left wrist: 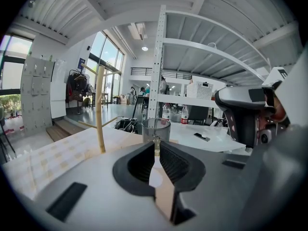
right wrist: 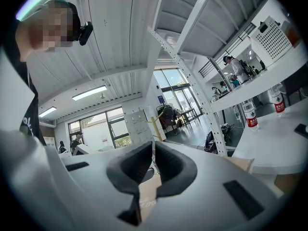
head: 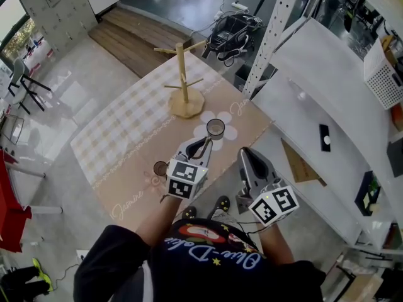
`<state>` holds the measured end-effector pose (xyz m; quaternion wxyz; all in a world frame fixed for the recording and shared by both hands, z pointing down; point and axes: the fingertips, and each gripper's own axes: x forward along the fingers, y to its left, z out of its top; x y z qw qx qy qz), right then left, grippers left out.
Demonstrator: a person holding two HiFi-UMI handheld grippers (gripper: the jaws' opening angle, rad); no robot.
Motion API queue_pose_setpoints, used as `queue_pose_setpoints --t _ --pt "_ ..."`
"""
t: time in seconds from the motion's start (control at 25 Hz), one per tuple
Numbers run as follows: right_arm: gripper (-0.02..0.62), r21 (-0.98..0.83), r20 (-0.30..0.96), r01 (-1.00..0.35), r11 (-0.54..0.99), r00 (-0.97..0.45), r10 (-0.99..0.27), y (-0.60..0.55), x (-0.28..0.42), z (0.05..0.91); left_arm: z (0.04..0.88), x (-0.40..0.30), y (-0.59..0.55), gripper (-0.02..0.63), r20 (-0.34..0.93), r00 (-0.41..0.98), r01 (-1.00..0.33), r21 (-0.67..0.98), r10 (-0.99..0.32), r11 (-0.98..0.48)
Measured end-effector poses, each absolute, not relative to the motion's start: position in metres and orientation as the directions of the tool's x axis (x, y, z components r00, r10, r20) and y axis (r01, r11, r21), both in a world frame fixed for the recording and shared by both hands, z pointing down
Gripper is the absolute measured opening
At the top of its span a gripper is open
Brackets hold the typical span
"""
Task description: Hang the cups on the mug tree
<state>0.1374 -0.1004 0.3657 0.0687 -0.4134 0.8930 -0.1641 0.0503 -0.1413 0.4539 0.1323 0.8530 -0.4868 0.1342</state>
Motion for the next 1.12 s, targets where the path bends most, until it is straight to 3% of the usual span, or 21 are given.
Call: queue_pose_setpoints --t 1.12 --pt "0.026 -0.352 -0.038 -0.665 0.659 -0.693 -0.72 -0.127 0.155 0.354 0.42 0.069 -0.165 0.038 0.301 0.451 -0.887 0.049 -0.841 -0.458"
